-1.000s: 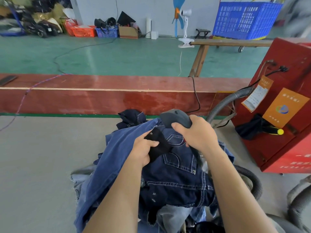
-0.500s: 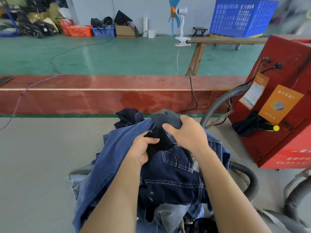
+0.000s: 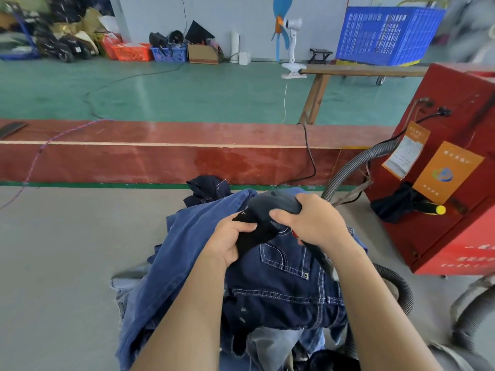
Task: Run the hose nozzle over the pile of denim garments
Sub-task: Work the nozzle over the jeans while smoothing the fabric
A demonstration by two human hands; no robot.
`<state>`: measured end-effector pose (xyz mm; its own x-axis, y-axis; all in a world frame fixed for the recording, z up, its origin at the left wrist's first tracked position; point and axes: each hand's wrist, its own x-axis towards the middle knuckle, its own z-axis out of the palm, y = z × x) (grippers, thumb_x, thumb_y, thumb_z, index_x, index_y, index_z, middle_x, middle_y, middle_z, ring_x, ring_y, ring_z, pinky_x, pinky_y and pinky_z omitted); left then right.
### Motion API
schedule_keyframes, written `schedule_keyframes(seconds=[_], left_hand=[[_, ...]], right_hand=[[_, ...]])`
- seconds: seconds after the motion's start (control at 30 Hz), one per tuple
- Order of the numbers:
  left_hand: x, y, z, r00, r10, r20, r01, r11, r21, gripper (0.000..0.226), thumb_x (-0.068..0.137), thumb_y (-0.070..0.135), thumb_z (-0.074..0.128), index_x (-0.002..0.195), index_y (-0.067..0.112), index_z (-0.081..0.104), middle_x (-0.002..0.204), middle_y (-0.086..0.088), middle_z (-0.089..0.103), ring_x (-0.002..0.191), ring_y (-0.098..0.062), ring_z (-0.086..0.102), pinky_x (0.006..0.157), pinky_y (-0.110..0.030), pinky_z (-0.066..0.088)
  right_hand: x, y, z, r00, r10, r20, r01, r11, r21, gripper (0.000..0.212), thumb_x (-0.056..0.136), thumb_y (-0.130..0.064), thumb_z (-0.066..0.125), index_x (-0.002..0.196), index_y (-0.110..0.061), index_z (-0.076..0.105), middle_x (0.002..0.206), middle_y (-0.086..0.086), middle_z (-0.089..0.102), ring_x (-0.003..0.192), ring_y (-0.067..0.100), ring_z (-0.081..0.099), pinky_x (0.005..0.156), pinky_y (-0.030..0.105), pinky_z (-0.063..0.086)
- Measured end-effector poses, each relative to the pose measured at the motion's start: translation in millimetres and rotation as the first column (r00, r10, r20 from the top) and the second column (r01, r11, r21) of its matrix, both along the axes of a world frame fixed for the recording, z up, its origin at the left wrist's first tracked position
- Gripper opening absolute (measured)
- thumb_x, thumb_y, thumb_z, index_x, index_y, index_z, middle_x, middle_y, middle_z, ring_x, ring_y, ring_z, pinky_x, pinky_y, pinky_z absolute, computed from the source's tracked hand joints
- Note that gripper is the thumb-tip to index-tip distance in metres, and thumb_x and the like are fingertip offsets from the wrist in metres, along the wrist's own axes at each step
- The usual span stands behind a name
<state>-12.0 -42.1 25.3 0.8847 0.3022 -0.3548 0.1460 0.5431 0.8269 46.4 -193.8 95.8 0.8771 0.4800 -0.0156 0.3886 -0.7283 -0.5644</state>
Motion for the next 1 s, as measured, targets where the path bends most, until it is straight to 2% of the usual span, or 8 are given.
schedule_keyframes(seconds=[0.13,0.27,0.4,0.53,0.6,0.7,0.83,1.0], left_hand=[[3.4,1.5,5.1,1.0,-0.015,0.02,0.015,0.999,0.028,0.031,0.082,-0.017,0.053,0.099,0.004,0.068,0.081,-0.009,0.074,0.069,-0.022,0.072,0.056,-0.028,0.056],[2.3,7.4,2.4,0.999,0.036,0.006,-0.035,0.999,-0.013,0.032,0.082,-0.017,0.053,0.1,0.005,0.068,0.079,-0.009,0.074,0.066,-0.022,0.072,0.053,-0.027,0.056],[3.9,4.2,2.8,1.0,0.014,0.022,-0.014,1.0,-0.01,0.037,0.082,-0.02,0.05,0.107,0.002,0.066,0.081,-0.011,0.074,0.067,-0.024,0.072,0.054,-0.029,0.056],[1.4,2.9,5.1,1.0,-0.017,0.01,0.017,1.0,0.021,0.035,0.083,-0.021,0.049,0.102,0.003,0.066,0.077,-0.009,0.073,0.064,-0.022,0.071,0.053,-0.027,0.056],[-0.5,3.8,7.1,0.999,-0.04,0.008,0.039,0.998,0.056,0.036,0.083,-0.02,0.05,0.106,0.003,0.065,0.082,-0.009,0.072,0.069,-0.022,0.07,0.056,-0.027,0.056],[1.1,4.4,10.9,0.999,-0.041,0.008,0.04,0.997,0.071,0.041,0.081,-0.019,0.052,0.114,0.004,0.064,0.092,-0.012,0.07,0.079,-0.028,0.068,0.066,-0.033,0.056],[6.3,4.0,10.3,0.999,0.033,-0.005,-0.033,0.999,0.01,0.022,0.089,-0.004,0.059,0.103,0.009,0.07,0.086,-0.008,0.074,0.078,-0.023,0.07,0.062,-0.031,0.056],[9.8,2.3,6.8,0.998,0.055,0.0,-0.055,0.998,0.018,0.029,0.087,-0.01,0.055,0.095,0.013,0.07,0.078,-0.007,0.074,0.066,-0.02,0.071,0.054,-0.028,0.056]], right_hand=[[3.0,1.4,11.2,0.996,-0.091,0.011,0.088,0.981,0.176,0.036,0.083,-0.054,0.061,0.088,-0.018,0.057,0.074,0.0,0.065,0.069,0.023,0.065,0.068,0.035,0.051],[3.9,-19.3,15.6,0.99,-0.101,-0.096,0.12,0.966,0.229,0.035,0.082,-0.05,0.065,0.085,-0.015,0.06,0.057,0.002,0.065,0.052,0.023,0.066,0.067,0.041,0.055],[2.4,-20.6,8.2,0.99,-0.027,-0.135,0.037,0.996,0.078,0.04,0.082,-0.05,0.066,0.081,-0.012,0.057,0.048,-0.003,0.057,0.046,0.017,0.063,0.065,0.036,0.051],[-1.9,-7.2,3.2,1.0,0.012,-0.024,-0.013,0.997,-0.071,0.04,0.084,-0.053,0.062,0.067,-0.021,0.045,0.041,-0.006,0.053,0.037,0.005,0.052,0.048,0.027,0.036],[-3.2,-0.2,3.7,1.0,-0.009,0.007,0.009,1.0,0.001,0.036,0.084,-0.053,0.061,0.069,-0.024,0.048,0.045,-0.007,0.054,0.045,0.008,0.056,0.049,0.027,0.036],[0.1,1.0,10.7,0.994,-0.103,0.042,0.094,0.98,0.173,0.034,0.083,-0.055,0.061,0.083,-0.021,0.055,0.068,-0.003,0.062,0.067,0.021,0.064,0.063,0.031,0.046],[4.9,-16.0,17.7,0.99,-0.134,-0.039,0.139,0.944,0.298,0.034,0.083,-0.049,0.064,0.083,-0.016,0.058,0.053,-0.003,0.06,0.048,0.019,0.062,0.063,0.038,0.051],[3.3,-28.1,10.0,0.987,-0.079,-0.14,0.105,0.977,0.188,0.036,0.081,-0.048,0.068,0.083,-0.013,0.06,0.041,-0.007,0.052,0.042,0.017,0.06,0.062,0.039,0.051]])
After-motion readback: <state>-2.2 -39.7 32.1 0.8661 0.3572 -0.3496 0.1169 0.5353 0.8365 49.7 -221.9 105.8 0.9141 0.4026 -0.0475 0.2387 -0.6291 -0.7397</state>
